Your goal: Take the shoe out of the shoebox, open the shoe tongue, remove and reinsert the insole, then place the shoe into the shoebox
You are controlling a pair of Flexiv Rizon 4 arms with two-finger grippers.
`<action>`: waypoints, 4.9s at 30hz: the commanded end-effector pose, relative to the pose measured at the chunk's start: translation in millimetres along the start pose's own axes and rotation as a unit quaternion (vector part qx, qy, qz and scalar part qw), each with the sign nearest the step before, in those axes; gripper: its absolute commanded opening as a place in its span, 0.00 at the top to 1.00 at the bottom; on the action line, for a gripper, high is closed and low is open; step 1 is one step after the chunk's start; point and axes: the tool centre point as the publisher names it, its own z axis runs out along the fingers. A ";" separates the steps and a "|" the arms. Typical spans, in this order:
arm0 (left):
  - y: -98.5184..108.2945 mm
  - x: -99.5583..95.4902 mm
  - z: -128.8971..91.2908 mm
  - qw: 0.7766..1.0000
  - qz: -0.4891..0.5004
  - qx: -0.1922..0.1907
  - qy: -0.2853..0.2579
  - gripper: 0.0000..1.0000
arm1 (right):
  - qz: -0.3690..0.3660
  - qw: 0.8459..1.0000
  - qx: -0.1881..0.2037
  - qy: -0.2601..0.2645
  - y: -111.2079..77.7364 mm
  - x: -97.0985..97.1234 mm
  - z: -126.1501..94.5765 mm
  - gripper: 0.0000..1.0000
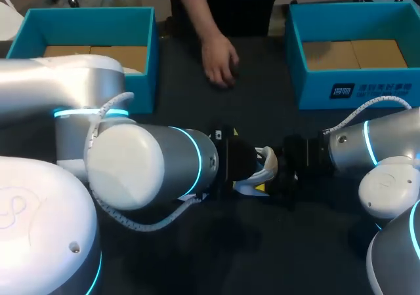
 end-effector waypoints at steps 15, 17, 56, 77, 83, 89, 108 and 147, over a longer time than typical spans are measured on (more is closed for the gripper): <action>-28.1 -6.4 67.2 1.000 0.018 -0.013 0.002 0.09 | 0.000 1.000 0.002 -0.001 1.7 0.6 0.6 1.00; -27.5 -7.4 70.0 1.000 0.018 -0.016 0.003 0.13 | 0.000 1.000 0.002 -0.001 1.7 0.6 0.6 1.00; 13.7 -1.7 100.6 0.998 0.012 -0.052 0.028 1.00 | 0.000 1.000 0.002 -0.001 1.7 0.6 0.6 1.00; 12.4 -17.4 63.7 0.997 -0.068 -0.028 0.032 1.00 | 0.000 1.000 0.002 -0.001 1.7 0.6 0.6 1.00; 4.9 -18.5 58.1 0.994 -0.098 -0.017 0.054 1.00 | 0.000 1.000 0.002 -0.001 1.7 0.6 0.6 1.00; -2.6 -17.4 54.8 0.988 -0.131 -0.005 0.075 1.00 | 0.000 1.000 0.002 -0.001 1.7 0.6 0.6 1.00; -58.3 -33.1 3.9 0.965 -0.230 0.087 0.091 1.00 | 0.000 1.000 0.002 -0.001 1.7 0.6 0.6 1.00; -114.3 -76.5 -164.1 0.823 -0.440 0.331 0.142 1.00 | 0.000 1.000 0.002 -0.001 1.7 0.6 0.6 1.00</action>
